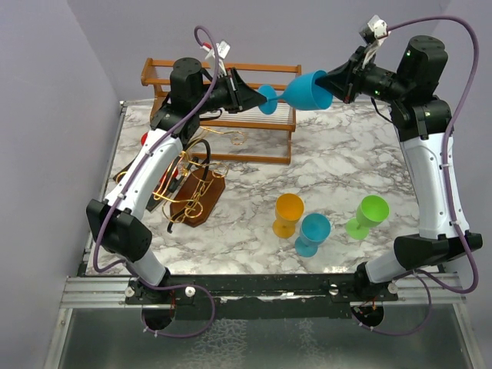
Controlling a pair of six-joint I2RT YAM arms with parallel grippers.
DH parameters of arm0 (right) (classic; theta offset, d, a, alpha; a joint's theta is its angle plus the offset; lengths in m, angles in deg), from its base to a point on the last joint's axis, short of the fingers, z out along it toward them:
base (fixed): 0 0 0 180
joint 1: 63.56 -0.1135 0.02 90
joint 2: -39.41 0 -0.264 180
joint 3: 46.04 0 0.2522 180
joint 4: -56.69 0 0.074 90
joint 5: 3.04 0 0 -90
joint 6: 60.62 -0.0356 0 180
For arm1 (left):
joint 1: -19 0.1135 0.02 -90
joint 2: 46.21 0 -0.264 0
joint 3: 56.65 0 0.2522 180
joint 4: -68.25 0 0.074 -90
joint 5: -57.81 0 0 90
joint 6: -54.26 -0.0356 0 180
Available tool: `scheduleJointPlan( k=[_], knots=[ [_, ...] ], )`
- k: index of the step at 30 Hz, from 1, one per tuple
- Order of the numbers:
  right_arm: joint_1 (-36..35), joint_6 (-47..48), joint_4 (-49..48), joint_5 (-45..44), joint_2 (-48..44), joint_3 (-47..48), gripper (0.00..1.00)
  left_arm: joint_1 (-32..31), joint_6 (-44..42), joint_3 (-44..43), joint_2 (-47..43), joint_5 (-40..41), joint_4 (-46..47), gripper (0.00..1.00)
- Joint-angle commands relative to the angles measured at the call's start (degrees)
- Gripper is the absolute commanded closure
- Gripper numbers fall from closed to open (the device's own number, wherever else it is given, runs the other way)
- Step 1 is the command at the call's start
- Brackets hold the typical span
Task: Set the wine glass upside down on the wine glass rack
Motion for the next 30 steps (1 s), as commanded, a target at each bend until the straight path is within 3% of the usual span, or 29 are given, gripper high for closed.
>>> scheduleJointPlan(
  k=[1,6,16,18,25,30],
  knots=[
    [-0.3,-0.7,-2.5,0.5,-1.3,-0.7,0.99,-0.4,0.4,-0.9,0.8,0.1,1.1,0.97],
    [-0.2,0.9,-1.9,-1.7,-1.8,-2.0,0.95,-0.3,-2.7,-2.0,0.1,1.0,0.1,1.0],
    [-0.3,10.1,2.6,-13.7,-4.6,-4.6,0.29,3.8,-20.6,-4.6,-4.2,9.5,-7.8,1.0],
    [-0.3,12.3,3.4,-16.9,-5.5,-4.6,0.2,4.3,-26.6,-5.7,-5.1,13.0,-10.3,1.0],
    [-0.3,18.7,3.9,-27.6,-8.8,-5.6,0.15,3.5,-46.3,-11.9,-5.9,19.3,-20.1,1.0],
    [-0.3,19.8,4.1,-30.6,-9.9,-5.6,0.14,-0.4,-58.5,-15.9,-5.8,27.0,-25.3,1.0]
  ],
)
